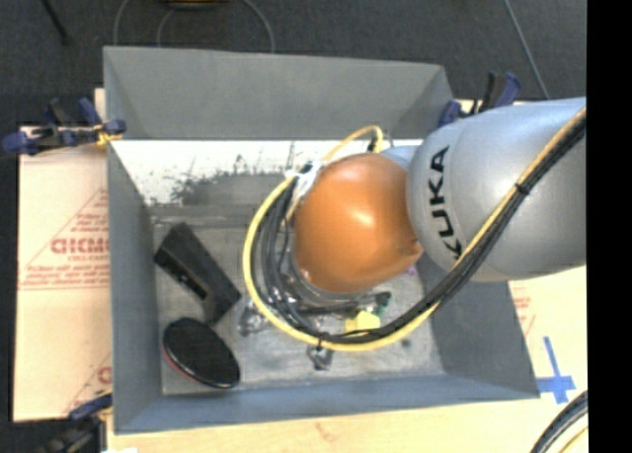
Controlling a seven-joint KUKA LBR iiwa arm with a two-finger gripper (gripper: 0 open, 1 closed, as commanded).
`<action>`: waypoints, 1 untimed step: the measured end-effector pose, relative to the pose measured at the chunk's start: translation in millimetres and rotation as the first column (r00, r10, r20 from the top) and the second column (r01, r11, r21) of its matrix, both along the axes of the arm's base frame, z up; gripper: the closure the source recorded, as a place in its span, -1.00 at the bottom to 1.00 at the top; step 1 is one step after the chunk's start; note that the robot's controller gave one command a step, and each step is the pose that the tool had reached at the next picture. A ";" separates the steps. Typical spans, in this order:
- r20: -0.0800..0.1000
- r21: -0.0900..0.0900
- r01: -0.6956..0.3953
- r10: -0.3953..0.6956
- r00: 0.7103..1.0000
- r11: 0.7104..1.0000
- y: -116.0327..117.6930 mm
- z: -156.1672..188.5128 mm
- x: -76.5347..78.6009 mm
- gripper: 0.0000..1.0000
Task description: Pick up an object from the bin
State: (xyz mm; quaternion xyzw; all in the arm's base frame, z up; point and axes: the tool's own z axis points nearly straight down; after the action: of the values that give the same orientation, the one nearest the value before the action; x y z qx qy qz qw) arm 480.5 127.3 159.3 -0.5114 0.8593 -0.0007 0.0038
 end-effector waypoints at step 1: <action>-0.004 -0.002 -0.061 0.061 0.998 0.998 55.2 -22.8 4.3 -1.00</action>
Offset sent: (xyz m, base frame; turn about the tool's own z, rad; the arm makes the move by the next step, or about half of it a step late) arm 0.0265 0.0085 -0.0587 -0.3152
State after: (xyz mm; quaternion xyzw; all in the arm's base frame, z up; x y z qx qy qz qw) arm 484.9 182.5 136.5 -0.5374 0.8433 -0.0005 0.0018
